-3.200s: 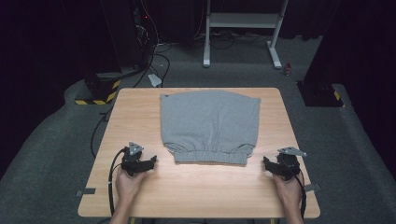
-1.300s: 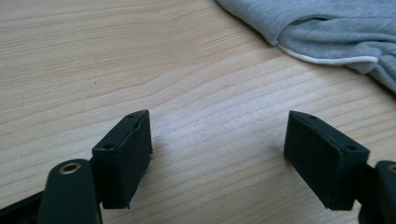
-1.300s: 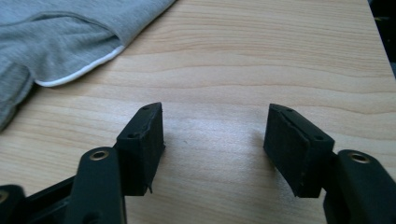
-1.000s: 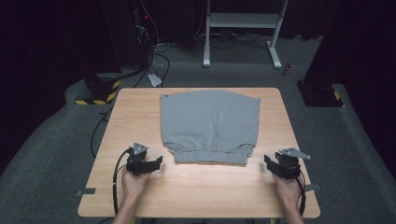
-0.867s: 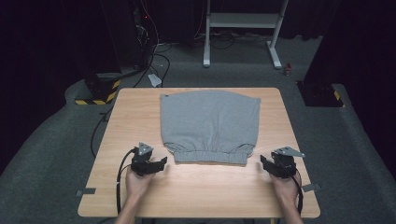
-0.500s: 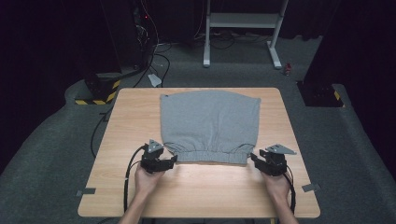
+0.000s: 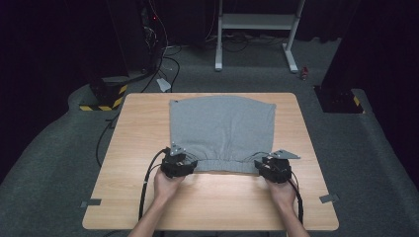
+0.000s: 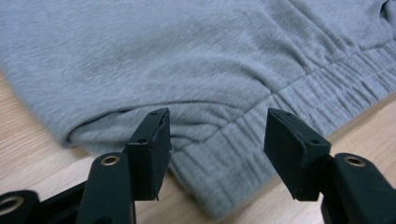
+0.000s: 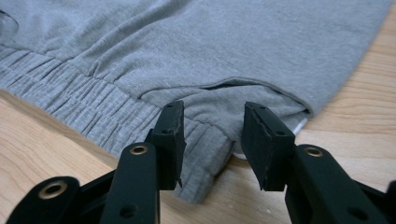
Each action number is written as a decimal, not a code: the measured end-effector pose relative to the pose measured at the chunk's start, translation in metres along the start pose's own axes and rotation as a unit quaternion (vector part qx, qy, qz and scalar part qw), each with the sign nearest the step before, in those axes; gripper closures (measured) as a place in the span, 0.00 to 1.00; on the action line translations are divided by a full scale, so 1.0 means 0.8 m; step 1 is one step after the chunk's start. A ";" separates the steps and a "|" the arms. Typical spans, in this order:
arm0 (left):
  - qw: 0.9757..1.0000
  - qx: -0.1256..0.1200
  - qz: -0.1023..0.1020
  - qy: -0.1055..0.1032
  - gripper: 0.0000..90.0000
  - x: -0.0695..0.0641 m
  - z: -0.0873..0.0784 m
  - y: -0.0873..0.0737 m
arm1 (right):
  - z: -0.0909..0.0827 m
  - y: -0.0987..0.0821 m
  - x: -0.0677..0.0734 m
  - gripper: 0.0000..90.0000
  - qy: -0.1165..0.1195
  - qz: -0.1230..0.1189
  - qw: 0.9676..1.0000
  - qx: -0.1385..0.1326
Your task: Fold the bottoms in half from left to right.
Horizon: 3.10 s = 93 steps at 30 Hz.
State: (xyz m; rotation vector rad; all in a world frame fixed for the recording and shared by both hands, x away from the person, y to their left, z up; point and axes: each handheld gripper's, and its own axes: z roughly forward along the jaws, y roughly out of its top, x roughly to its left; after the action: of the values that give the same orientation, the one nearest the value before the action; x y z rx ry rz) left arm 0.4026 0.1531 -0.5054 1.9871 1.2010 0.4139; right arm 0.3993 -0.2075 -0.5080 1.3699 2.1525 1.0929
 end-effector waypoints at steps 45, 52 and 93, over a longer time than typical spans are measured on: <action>0.999 0.003 0.038 0.007 0.42 -0.009 0.008 -0.025 | 0.014 -0.014 0.015 0.55 -0.007 -0.037 0.999 0.021; 0.999 -0.001 0.043 0.003 0.42 -0.013 0.002 -0.033 | 0.008 -0.017 0.019 0.55 -0.005 -0.040 0.999 0.031; 0.999 -0.012 0.040 0.000 0.43 -0.042 -0.033 -0.071 | -0.028 -0.053 0.041 0.55 0.004 -0.048 0.999 0.020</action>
State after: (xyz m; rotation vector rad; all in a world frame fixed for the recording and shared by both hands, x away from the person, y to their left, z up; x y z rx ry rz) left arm 0.3350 0.1513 -0.5267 2.0191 1.1145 0.4666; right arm 0.3445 -0.1976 -0.5232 1.2673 2.2331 1.0251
